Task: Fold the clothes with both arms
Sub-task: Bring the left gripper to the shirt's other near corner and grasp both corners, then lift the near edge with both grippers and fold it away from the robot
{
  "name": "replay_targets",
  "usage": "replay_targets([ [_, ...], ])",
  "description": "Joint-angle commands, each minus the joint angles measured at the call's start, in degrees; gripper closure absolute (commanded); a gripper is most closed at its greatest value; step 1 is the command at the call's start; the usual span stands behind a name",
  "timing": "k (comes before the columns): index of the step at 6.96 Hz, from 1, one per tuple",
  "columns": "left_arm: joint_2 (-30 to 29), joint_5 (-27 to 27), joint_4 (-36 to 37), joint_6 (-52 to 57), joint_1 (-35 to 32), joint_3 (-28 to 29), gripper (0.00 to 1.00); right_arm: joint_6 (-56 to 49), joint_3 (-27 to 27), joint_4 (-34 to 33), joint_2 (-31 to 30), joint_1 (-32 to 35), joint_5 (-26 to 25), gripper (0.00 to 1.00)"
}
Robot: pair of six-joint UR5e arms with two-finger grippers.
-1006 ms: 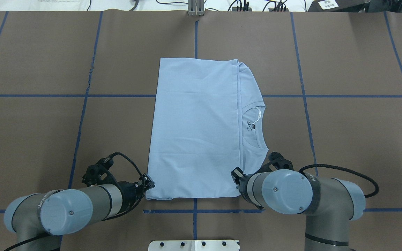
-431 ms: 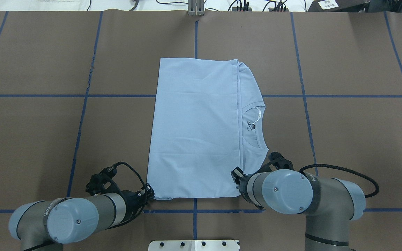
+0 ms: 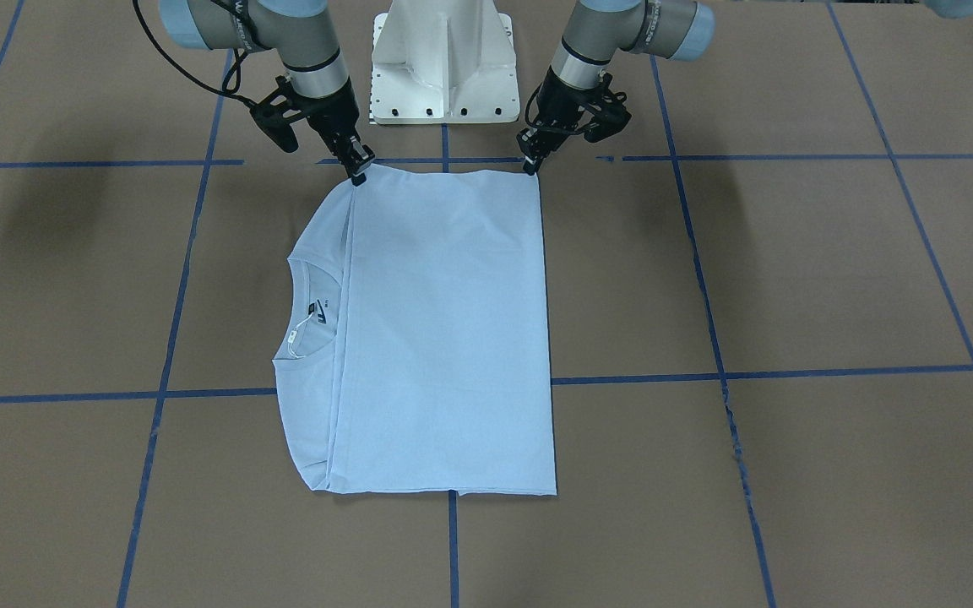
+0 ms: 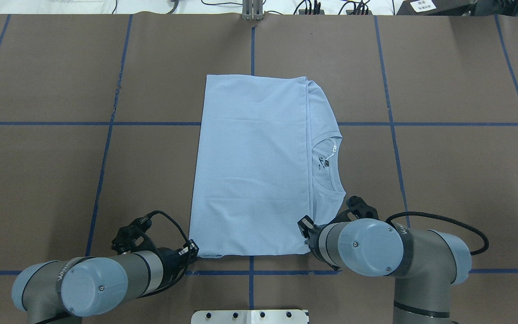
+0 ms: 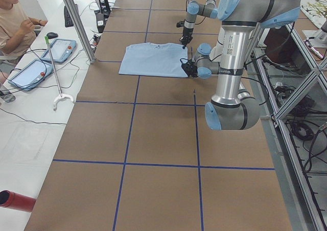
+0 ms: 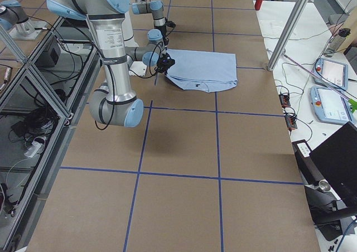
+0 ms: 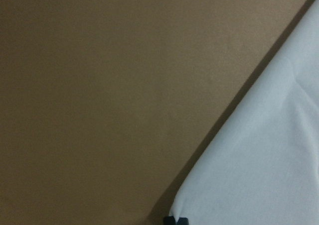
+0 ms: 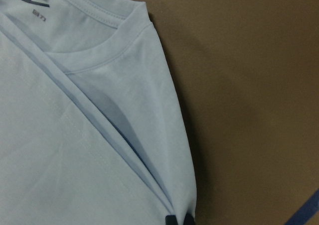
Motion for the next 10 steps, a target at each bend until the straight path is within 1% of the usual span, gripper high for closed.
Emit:
replay_targets([
  [1, 0.57, -0.1, 0.0, 0.01, -0.4, -2.81, 1.0, 0.0, 0.18, 0.09, -0.42, 0.0, 0.09, 1.0],
  [2, 1.18, -0.18, 1.74, -1.21, -0.23, -7.18, 1.0, 0.0, 1.05, 0.09, -0.43, -0.09, 0.09, 1.0],
  [3, 1.19, -0.19, 6.37, -5.05, 1.17, -12.27, 1.0, 0.0, 2.8, 0.0, -1.04, -0.26, 0.09, 1.0],
  [4, 1.19, 0.08, 10.51, -8.22, 4.75, -17.54, 1.0, 0.09, 5.61, 0.0, -2.78, -0.7, 0.0, 1.0],
  [5, 0.15, -0.01, 12.81, -10.08, 5.13, -20.99, 1.0, 0.09, 10.24, 0.0, -5.24, -0.62, -0.17, 1.0],
  [6, -0.65, -0.1, 14.66, -9.23, 4.09, -23.37, 1.0, 0.09, 12.9, 0.0, -5.87, 0.52, -0.7, 1.0],
  [7, -1.35, -0.27, 15.46, -5.83, 0.08, -23.4, 1.0, 0.0, 13.1, -0.09, -4.75, 3.23, -0.53, 1.0],
  [8, -2.49, -0.27, 15.65, -0.57, -3.09, -22.96, 1.0, -0.78, 12.93, -0.18, -2.12, 5.95, 0.0, 1.0],
  [9, -2.59, -0.53, 15.74, 1.65, -6.17, -22.78, 1.0, -1.75, 10.93, -2.0, 0.95, 9.28, 0.44, 1.0],
  [10, -3.55, -2.28, 15.74, 5.33, -9.77, -21.22, 1.0, -4.98, 6.99, -2.46, 4.55, 13.15, 2.62, 1.0],
])
